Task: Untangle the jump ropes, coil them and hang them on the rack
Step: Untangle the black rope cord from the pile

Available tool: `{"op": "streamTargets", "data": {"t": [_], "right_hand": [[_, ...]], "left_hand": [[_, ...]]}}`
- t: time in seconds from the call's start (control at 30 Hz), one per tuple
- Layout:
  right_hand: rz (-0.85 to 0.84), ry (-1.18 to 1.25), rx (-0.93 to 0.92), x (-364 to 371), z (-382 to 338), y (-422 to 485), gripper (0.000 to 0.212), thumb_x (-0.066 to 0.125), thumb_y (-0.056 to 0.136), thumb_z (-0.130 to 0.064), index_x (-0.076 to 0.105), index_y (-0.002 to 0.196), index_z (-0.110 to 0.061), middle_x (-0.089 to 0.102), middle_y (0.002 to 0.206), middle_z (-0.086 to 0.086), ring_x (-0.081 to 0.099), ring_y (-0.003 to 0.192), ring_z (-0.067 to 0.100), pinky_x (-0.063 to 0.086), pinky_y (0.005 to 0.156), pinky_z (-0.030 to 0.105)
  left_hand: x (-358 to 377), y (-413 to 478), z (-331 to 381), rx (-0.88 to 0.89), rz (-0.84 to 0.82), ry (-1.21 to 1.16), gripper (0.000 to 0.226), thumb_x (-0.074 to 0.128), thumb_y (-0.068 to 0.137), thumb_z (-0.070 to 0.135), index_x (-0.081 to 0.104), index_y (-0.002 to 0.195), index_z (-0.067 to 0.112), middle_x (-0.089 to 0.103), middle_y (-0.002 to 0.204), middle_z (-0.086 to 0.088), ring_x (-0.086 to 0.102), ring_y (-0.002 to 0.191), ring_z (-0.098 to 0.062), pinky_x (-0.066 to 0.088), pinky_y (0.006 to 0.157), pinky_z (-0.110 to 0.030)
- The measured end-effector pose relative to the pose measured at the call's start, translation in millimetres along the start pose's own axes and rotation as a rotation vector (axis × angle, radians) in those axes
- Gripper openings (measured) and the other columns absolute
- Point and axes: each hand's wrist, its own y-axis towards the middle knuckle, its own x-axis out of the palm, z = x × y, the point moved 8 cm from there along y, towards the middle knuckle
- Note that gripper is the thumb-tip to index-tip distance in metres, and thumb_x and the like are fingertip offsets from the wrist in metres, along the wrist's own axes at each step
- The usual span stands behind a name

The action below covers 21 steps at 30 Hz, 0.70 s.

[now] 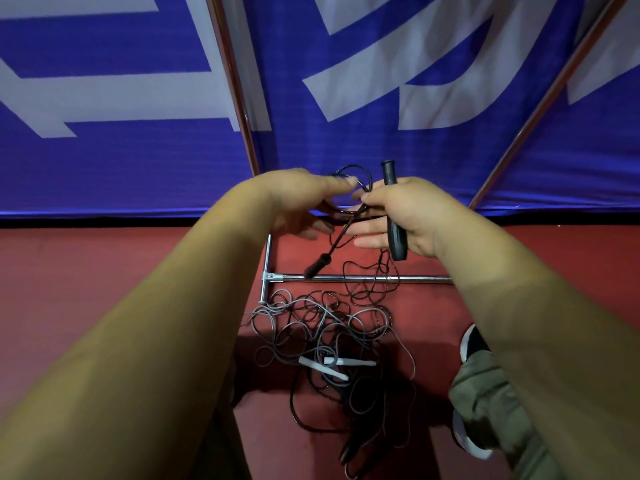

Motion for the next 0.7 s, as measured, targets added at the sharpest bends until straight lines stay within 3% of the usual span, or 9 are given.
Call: {"op": "streamTargets", "data": {"t": [0.1, 0.17, 0.3, 0.43, 0.6, 0.7], "right_hand": [[0.036, 0.064, -0.030, -4, -5, 0, 0.011, 0.059, 0.107, -0.008, 0.062, 0.118, -0.006, 0.078, 0.108, 0.023, 0.081, 0.083, 0.039, 0.067, 0.064, 0.047], [0.044, 0.093, -0.050, -6, -8, 0, 0.009, 0.061, 0.107, -0.010, 0.059, 0.116, -0.007, 0.080, 0.101, 0.020, 0.081, 0.083, 0.038, 0.066, 0.063, 0.045], [0.062, 0.108, -0.093, -7, -12, 0, 0.010, 0.063, 0.107, -0.012, 0.060, 0.115, -0.006, 0.082, 0.097, 0.015, 0.081, 0.089, 0.037, 0.067, 0.078, 0.050], [0.075, 0.173, -0.115, -7, -13, -2, 0.010, 0.068, 0.104, -0.011, 0.059, 0.099, -0.012, 0.082, 0.089, 0.011, 0.081, 0.089, 0.037, 0.066, 0.081, 0.051], [0.080, 0.171, -0.152, -9, -13, 2, 0.017, 0.079, 0.097, -0.015, 0.062, 0.100, -0.011, 0.082, 0.095, 0.014, 0.081, 0.090, 0.031, 0.067, 0.081, 0.047], [0.090, 0.151, -0.159, -8, -11, 5, 0.016, 0.078, 0.098, -0.016, 0.064, 0.101, -0.010, 0.081, 0.094, 0.014, 0.082, 0.086, 0.027, 0.067, 0.074, 0.041]], "left_hand": [[20, -2, -12, -0.069, -0.204, 0.185, 0.056, 0.055, 0.095, 0.073, 0.073, 0.121, 0.027, 0.080, 0.114, 0.003, 0.070, 0.108, -0.018, 0.051, 0.093, -0.041], [25, 0, -15, -0.070, -0.226, 0.209, 0.053, 0.051, 0.099, 0.069, 0.071, 0.123, 0.026, 0.080, 0.113, 0.002, 0.068, 0.119, -0.017, 0.049, 0.102, -0.041], [24, 7, -10, -0.024, -0.159, 0.099, 0.037, 0.061, 0.102, 0.052, 0.072, 0.117, 0.019, 0.078, 0.097, -0.002, 0.063, 0.092, -0.018, 0.048, 0.087, -0.032], [25, 6, -9, -0.094, -0.159, -0.019, 0.014, 0.058, 0.102, 0.033, 0.068, 0.104, 0.024, 0.068, 0.085, 0.002, 0.070, 0.098, -0.023, 0.048, 0.106, -0.041], [24, 6, -6, -0.078, -0.033, -0.138, 0.018, 0.048, 0.097, 0.013, 0.066, 0.094, 0.017, 0.058, 0.077, 0.000, 0.069, 0.091, -0.024, 0.050, 0.104, -0.047], [20, 8, -3, -0.065, 0.032, -0.266, 0.022, 0.044, 0.096, 0.008, 0.066, 0.095, 0.012, 0.057, 0.077, -0.004, 0.065, 0.076, -0.020, 0.058, 0.089, -0.040]]}}
